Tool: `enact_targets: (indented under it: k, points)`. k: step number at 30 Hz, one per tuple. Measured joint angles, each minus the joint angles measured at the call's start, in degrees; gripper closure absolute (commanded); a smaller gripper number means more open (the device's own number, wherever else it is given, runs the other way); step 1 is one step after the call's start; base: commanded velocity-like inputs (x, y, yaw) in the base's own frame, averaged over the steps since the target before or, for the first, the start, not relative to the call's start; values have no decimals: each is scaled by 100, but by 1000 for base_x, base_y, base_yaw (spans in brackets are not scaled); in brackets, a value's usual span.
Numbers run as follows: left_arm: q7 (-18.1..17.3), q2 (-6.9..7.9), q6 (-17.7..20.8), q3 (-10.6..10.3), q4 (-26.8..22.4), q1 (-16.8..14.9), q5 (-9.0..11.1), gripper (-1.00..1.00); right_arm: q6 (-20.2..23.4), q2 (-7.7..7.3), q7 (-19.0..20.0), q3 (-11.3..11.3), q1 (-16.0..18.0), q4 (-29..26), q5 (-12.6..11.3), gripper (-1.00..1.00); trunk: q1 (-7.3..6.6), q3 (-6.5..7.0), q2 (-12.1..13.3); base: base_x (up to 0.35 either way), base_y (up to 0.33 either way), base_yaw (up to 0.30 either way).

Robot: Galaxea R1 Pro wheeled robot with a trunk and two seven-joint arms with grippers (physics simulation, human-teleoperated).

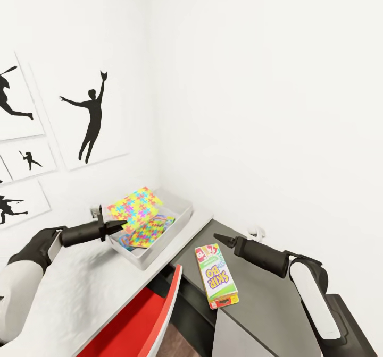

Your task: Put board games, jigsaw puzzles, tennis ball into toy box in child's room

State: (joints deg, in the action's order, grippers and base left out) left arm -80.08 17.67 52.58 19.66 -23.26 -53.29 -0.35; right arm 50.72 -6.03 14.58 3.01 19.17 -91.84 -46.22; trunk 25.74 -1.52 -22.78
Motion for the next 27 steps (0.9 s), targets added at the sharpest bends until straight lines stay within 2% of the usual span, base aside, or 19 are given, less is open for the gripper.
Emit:
enact_targets:
  k: [2,6,17,27]
  points:
    - [358,-94,4,-23,-3,-36,24,100,-2,-1,-3,-2,0,1,1,-100,0,0,0,0,0,0]
    - [579,-117,15,-11,-4,-50,60,100,-6,28,-19,-2,1,1,0,-100,0,0,0,0,0,0]
    - [610,-99,-14,5,-4,-53,75,100,-7,35,-24,6,0,2,1,-100,0,0,-1,102,-23,0]
    - [611,-97,-22,20,-3,-53,77,100,-7,43,-23,6,-2,2,0,-100,-3,0,-2,173,13,0]
